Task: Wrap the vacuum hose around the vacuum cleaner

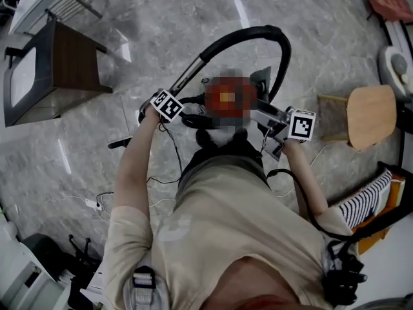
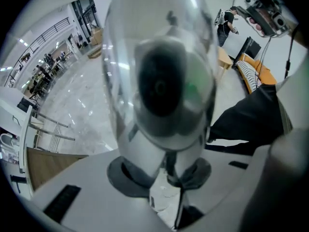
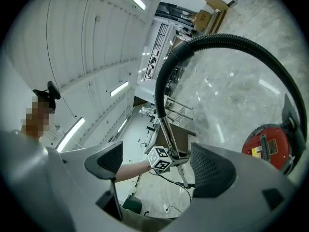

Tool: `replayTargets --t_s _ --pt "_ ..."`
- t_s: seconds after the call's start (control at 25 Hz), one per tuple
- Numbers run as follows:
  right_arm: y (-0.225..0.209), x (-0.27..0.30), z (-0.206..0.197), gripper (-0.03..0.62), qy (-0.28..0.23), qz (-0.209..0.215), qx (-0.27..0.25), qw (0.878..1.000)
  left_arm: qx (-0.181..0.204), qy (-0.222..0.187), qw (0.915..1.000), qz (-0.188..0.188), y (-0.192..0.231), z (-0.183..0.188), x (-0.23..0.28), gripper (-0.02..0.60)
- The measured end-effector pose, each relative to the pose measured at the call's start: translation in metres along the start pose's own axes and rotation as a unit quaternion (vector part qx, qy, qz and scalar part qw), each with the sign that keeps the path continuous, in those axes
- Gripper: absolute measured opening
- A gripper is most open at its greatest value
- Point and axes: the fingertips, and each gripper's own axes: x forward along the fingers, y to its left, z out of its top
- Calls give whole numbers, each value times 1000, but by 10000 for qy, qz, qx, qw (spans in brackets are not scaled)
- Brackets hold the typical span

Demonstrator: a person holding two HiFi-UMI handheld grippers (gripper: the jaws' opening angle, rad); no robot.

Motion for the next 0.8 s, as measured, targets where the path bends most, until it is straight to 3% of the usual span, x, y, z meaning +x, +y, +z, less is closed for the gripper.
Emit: replayTargets --t_s 0.2,0.32,0.56,0.8 --pt "9 12 -28 437 365 266 166 9988 35 295 9996 -15 -14 -8 -24 112" --pt "-1 3 -40 439 519 218 228 9982 40 500 9986 -189 -40 11 -31 112" --pt "-9 -34 -44 437 163 393 584 9974 -283 894 9910 -951 -98 48 -17 112" --pt "-32 -71 -58 439 -217 348 1091 9932 -791 926 9885 -902 -106 44 -4 112"
